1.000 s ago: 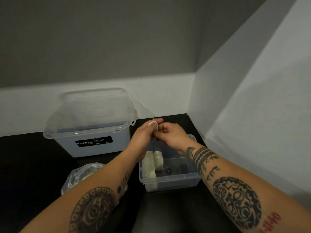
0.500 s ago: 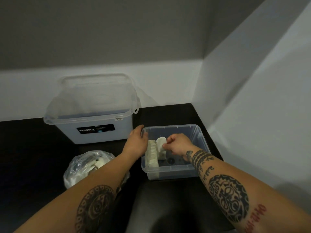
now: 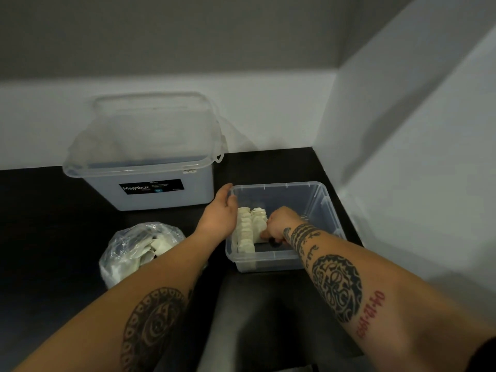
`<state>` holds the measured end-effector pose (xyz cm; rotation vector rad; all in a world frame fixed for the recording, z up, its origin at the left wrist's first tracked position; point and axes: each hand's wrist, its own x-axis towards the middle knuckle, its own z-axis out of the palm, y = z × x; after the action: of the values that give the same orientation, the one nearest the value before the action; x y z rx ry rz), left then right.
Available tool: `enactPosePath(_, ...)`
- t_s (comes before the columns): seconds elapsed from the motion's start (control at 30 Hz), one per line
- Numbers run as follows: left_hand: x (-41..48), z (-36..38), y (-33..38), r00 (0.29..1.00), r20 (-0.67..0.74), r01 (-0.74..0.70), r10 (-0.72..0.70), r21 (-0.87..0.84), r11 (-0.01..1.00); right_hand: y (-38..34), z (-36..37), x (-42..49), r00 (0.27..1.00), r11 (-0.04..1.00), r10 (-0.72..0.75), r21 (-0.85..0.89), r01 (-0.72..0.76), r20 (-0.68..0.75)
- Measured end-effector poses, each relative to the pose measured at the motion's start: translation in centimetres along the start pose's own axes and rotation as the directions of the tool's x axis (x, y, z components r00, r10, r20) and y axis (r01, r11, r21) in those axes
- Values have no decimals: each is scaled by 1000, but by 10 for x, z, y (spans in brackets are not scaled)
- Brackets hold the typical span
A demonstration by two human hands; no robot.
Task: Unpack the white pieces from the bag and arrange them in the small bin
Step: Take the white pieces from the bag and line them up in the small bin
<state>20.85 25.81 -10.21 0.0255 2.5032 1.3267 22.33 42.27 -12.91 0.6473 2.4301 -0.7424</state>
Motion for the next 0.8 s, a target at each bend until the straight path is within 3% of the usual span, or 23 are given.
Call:
enactPosePath(0.47, 0, 0, 3, 1000, 5, 4, -4, 33, 999, -2, -2, -2, 998, 998, 66, -19, -66, -2)
enactPosePath(0.8, -3, -17, 10, 999, 44, -27, 24, 60, 998, -11, -31, -22, 987, 999, -44, 4, 45, -155)
